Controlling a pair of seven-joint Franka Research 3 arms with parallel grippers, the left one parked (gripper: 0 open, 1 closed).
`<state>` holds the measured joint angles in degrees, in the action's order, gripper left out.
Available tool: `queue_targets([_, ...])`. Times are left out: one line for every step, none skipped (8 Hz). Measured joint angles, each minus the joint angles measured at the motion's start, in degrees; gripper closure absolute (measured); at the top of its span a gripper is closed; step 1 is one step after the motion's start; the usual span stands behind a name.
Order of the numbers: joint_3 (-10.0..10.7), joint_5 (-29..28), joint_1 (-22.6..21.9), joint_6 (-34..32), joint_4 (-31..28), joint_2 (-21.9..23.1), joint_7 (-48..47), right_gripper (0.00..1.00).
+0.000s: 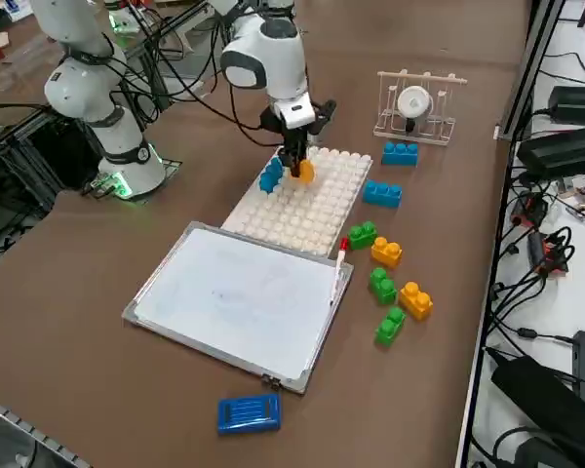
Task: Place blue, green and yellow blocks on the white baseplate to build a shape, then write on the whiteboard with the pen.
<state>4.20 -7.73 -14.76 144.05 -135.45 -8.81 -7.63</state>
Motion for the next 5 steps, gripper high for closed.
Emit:
queue_targets([0.0,0.0,-0.7,0.3,-0.9,0.5,-1.0,0.59])
queue_targets([0.0,0.0,-1.0,0.4,-1.7,1.1,-1.3,0.59])
queue_targets([0.0,0.0,-1.2,0.5,-2.4,1.7,-1.3,0.59])
queue_targets([0.0,0.0,-1.3,0.5,-3.0,2.1,-1.3,0.59])
queue_targets([0.0,0.0,-1.4,0.5,-3.3,2.3,-1.3,0.59])
